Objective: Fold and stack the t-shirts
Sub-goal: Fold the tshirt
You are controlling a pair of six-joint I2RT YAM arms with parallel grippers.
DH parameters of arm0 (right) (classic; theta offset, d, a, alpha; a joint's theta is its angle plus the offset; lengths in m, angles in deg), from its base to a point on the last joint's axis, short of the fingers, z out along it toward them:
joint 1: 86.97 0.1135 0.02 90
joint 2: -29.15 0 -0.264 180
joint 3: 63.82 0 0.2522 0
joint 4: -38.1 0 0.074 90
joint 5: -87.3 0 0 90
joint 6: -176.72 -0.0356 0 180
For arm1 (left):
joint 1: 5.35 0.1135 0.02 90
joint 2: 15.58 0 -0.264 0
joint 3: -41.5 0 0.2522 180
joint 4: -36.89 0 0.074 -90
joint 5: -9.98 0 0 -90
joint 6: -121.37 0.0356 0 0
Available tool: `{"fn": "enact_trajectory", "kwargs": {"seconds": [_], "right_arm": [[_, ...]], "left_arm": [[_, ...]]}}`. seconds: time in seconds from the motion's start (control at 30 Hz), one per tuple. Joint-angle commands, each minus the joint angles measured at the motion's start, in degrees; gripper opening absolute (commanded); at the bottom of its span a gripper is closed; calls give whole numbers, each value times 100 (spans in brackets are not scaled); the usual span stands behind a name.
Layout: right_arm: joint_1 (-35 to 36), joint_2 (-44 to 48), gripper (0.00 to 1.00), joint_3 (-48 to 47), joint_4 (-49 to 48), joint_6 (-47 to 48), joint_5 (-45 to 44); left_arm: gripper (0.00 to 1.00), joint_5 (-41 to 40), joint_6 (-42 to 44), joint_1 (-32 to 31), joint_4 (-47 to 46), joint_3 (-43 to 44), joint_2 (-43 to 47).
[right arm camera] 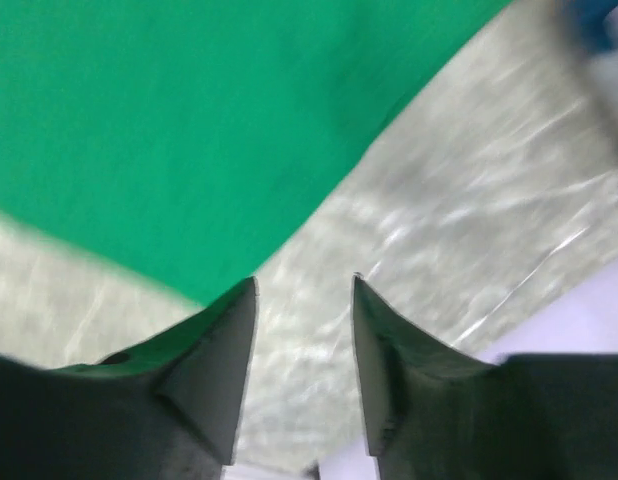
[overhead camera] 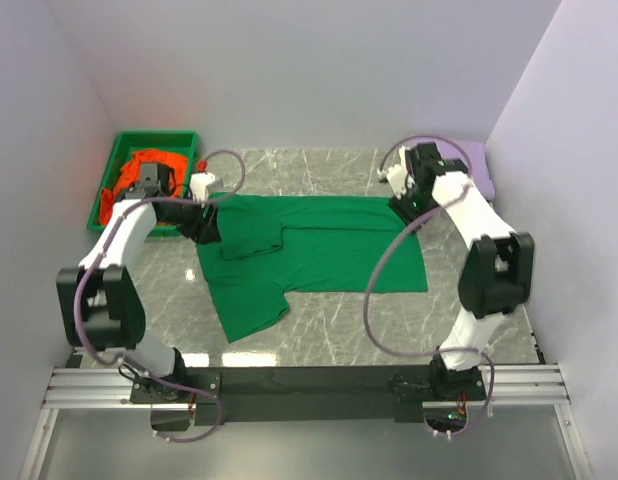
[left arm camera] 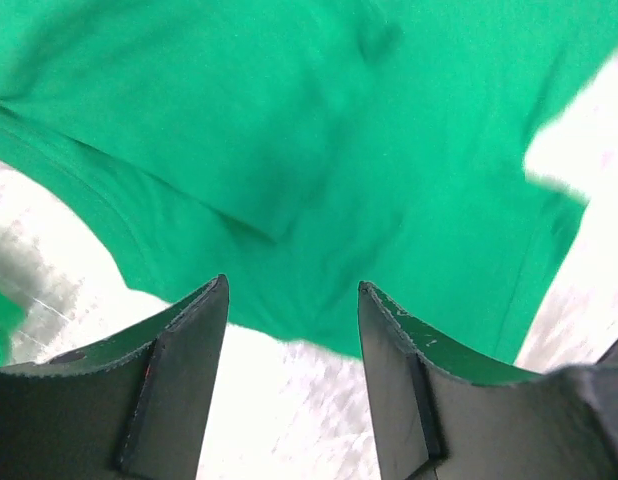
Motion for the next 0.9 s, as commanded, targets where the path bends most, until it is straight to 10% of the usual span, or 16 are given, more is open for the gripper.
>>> {"fn": "enact_trajectory", "kwargs": {"seconds": [0.0, 0.33, 0.87], "right_arm": [[84, 650, 48, 1021, 91, 648, 316], [435, 1732, 43, 3413, -1104, 1176, 0], [655, 1275, 40, 4205, -1966, 1317, -484]], "left_arm": [[60, 36, 1654, 0, 689, -766, 408], [59, -412, 2843, 0, 559, -1955, 1052], [61, -422, 3098, -26, 295, -2114, 911]]}}
